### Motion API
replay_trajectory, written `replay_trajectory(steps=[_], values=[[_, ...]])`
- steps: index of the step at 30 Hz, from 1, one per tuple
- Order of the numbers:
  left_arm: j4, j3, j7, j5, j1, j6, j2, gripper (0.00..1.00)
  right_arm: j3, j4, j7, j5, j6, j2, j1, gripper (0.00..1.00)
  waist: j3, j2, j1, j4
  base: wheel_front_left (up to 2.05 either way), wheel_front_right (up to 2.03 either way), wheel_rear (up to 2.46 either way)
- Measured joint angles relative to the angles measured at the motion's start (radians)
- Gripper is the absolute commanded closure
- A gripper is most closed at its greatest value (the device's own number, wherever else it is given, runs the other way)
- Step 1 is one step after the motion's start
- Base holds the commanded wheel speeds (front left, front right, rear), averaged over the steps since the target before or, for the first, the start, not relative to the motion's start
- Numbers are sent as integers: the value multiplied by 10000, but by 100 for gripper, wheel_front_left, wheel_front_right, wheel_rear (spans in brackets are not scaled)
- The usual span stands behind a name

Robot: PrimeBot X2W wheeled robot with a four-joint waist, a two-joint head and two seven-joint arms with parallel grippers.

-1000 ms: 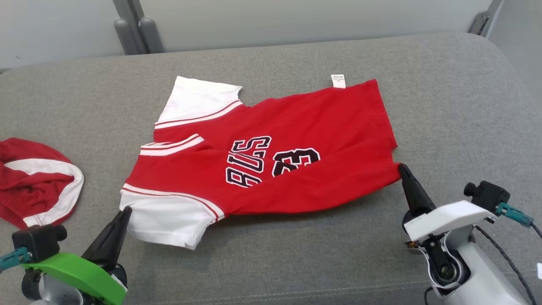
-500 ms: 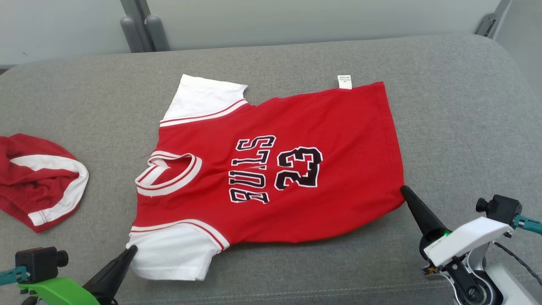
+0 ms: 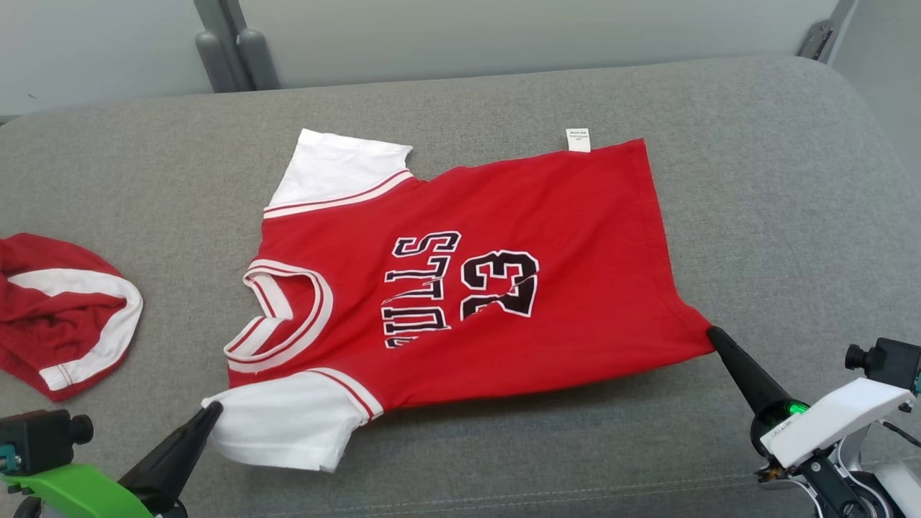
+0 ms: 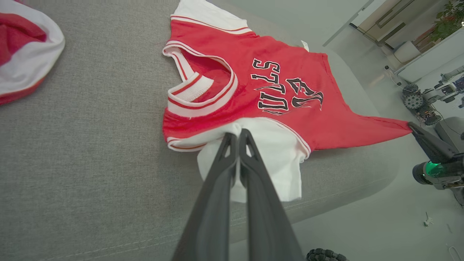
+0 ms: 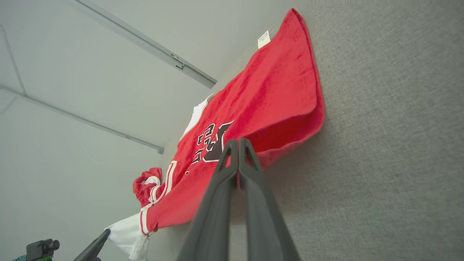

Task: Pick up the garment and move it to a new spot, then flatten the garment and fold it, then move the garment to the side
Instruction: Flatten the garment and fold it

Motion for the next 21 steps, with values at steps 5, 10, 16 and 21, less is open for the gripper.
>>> replay_trajectory(steps=[5, 10, 16, 21], values=[[-295, -67, 334, -115, 67, 4, 167, 100, 31, -257, 290, 251, 0, -84, 357, 100, 61, 0, 0, -36, 0, 0, 0], [-564, -303, 587, -201, 72, 2, 184, 100, 286, -441, 593, 255, 2, -144, 388, 100, 312, 0, 0, -35, 0, 0, 0], [-625, -527, 1072, -201, -418, 0, 324, 100, 642, -541, 1053, 238, 0, -167, -45, 100, 784, 0, 0, -65, 0, 0, 0], [-382, -416, 1438, -324, -1526, -2, 566, 100, 878, -575, 1490, 207, 0, -46, -1448, 100, 1289, 0, 0, -159, 0, 0, 0]])
